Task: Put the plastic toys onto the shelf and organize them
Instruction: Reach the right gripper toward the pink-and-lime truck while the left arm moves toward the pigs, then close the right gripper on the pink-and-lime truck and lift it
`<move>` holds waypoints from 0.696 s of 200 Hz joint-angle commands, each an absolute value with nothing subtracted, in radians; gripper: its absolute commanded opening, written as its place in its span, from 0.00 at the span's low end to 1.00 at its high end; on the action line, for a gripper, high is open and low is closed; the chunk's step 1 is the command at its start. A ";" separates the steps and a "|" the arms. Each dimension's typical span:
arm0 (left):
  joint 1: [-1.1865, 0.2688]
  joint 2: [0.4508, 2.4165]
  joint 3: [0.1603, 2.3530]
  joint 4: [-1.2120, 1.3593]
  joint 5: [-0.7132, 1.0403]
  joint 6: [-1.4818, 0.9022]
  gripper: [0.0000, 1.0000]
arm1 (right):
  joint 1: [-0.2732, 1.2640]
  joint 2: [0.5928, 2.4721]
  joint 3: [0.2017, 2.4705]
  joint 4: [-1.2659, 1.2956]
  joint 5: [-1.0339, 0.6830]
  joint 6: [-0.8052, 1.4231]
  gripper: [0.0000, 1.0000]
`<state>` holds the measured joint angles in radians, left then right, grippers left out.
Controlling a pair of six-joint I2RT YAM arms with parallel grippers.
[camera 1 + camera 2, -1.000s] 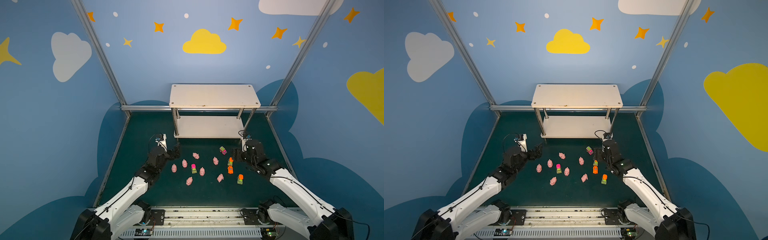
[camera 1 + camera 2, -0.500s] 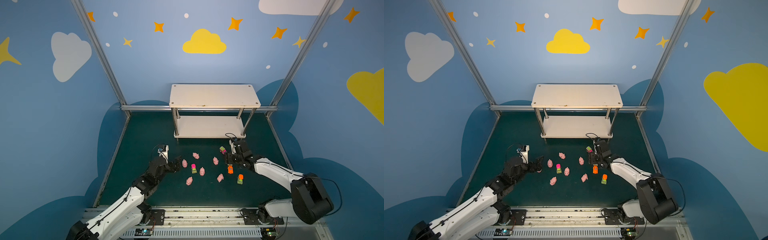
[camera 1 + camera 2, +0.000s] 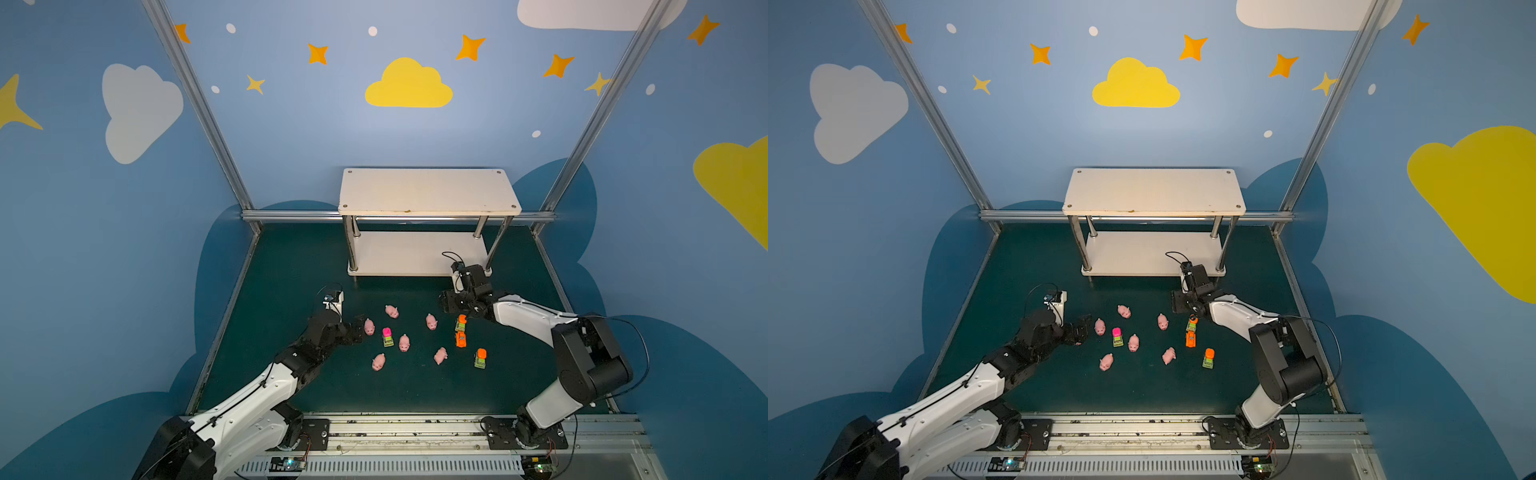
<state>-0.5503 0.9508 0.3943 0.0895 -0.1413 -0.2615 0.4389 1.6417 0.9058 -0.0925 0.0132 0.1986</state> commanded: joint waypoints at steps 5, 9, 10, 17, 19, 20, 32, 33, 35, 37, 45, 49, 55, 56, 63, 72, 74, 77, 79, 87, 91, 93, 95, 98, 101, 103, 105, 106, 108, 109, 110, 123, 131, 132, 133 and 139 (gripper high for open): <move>-0.551 0.959 0.423 0.131 -0.147 -0.238 1.00 | 0.422 1.685 0.954 -0.103 -0.021 0.181 0.60; -0.551 0.962 0.420 0.134 -0.147 -0.237 1.00 | 0.421 1.690 0.958 -0.102 -0.023 0.180 0.60; -0.551 0.963 0.420 0.135 -0.147 -0.236 1.00 | 0.420 1.691 0.958 -0.102 -0.023 0.180 0.60; -0.551 0.969 0.420 0.139 -0.147 -0.232 1.00 | 0.416 1.698 0.962 -0.100 -0.027 0.180 0.59; -0.551 0.971 0.420 0.139 -0.148 -0.232 1.00 | 0.416 1.700 0.964 -0.100 -0.029 0.181 0.59; -0.551 0.972 0.420 0.139 -0.149 -0.232 1.00 | 0.416 1.701 0.965 -0.100 -0.031 0.180 0.59; -0.551 0.983 0.422 0.144 -0.150 -0.230 1.00 | 0.414 1.715 0.975 -0.104 -0.045 0.181 0.57; -0.551 0.984 0.422 0.144 -0.150 -0.230 1.00 | 0.413 1.716 0.976 -0.103 -0.046 0.180 0.58; -0.551 0.985 0.423 0.145 -0.150 -0.229 1.00 | 0.414 1.718 0.977 -0.105 -0.048 0.182 0.57; -0.551 0.988 0.423 0.146 -0.150 -0.228 1.00 | 0.414 1.720 0.978 -0.106 -0.049 0.182 0.57; -0.551 0.993 0.426 0.147 -0.149 -0.226 1.00 | 0.414 1.728 0.981 -0.107 -0.054 0.183 0.57; -0.551 0.997 0.428 0.146 -0.148 -0.227 1.00 | 0.414 1.731 0.982 -0.107 -0.055 0.184 0.57; -0.551 1.000 0.430 0.148 -0.146 -0.226 1.00 | 0.415 1.734 0.981 -0.104 -0.058 0.187 0.56; -0.551 1.001 0.430 0.149 -0.146 -0.226 1.00 | 0.415 1.735 0.981 -0.103 -0.059 0.187 0.56; -0.551 1.005 0.432 0.150 -0.144 -0.225 1.00 | 0.415 1.738 0.982 -0.105 -0.065 0.189 0.56; -0.551 1.009 0.433 0.150 -0.143 -0.225 1.00 | 0.415 1.739 0.982 -0.107 -0.072 0.193 0.56; -0.551 1.010 0.434 0.150 -0.143 -0.225 1.00 | 0.416 1.740 0.982 -0.108 -0.073 0.194 0.56; -0.551 1.009 0.433 0.150 -0.141 -0.225 1.00 | 0.417 1.741 0.982 -0.109 -0.075 0.195 0.55; -0.551 1.010 0.436 0.150 -0.141 -0.225 1.00 | 0.417 1.742 0.982 -0.109 -0.076 0.196 0.55; -0.550 1.009 0.436 0.151 -0.140 -0.226 1.00 | 0.419 1.744 0.982 -0.112 -0.082 0.198 0.55; -0.551 1.009 0.434 0.152 -0.138 -0.226 1.00 | 0.420 1.745 0.982 -0.113 -0.086 0.201 0.55; -0.551 1.009 0.434 0.152 -0.137 -0.226 1.00 | 0.420 1.745 0.981 -0.113 -0.088 0.203 0.55; -0.551 1.009 0.434 0.152 -0.137 -0.226 1.00 | 0.420 1.747 0.980 -0.114 -0.089 0.203 0.55; -0.551 1.010 0.434 0.152 -0.137 -0.226 1.00 | 0.422 1.749 0.980 -0.113 -0.092 0.205 0.55; -0.551 1.009 0.435 0.152 -0.137 -0.226 1.00 | 0.422 1.751 0.980 -0.114 -0.094 0.208 0.55; -0.551 1.009 0.434 0.152 -0.137 -0.226 1.00 | 0.424 1.752 0.979 -0.114 -0.095 0.210 0.55; -0.551 1.008 0.434 0.151 -0.137 -0.226 1.00 | 0.425 1.753 0.979 -0.114 -0.097 0.211 0.55; -0.551 1.008 0.434 0.151 -0.137 -0.226 1.00 | 0.426 1.754 0.979 -0.113 -0.098 0.211 0.55; -0.551 1.008 0.434 0.150 -0.137 -0.226 1.00 | 0.427 1.755 0.978 -0.111 -0.100 0.212 0.55; -0.551 1.008 0.434 0.150 -0.137 -0.226 1.00 | 0.427 1.756 0.977 -0.111 -0.101 0.213 0.55; -0.551 1.007 0.433 0.150 -0.137 -0.227 1.00 | 0.428 1.756 0.977 -0.110 -0.101 0.213 0.55; -0.551 1.003 0.432 0.150 -0.135 -0.228 1.00 | 0.435 1.764 0.974 -0.103 -0.098 0.222 0.53; -0.550 0.997 0.430 0.146 -0.135 -0.229 1.00 | 0.439 1.769 0.975 -0.104 -0.098 0.226 0.52; -0.550 0.997 0.429 0.147 -0.135 -0.229 1.00 | 0.440 1.771 0.975 -0.104 -0.098 0.226 0.52; -0.550 0.996 0.428 0.146 -0.135 -0.229 1.00 | 0.439 1.771 0.976 -0.104 -0.097 0.227 0.51; -0.551 0.991 0.428 0.144 -0.135 -0.230 1.00 | 0.442 1.774 0.977 -0.105 -0.098 0.230 0.51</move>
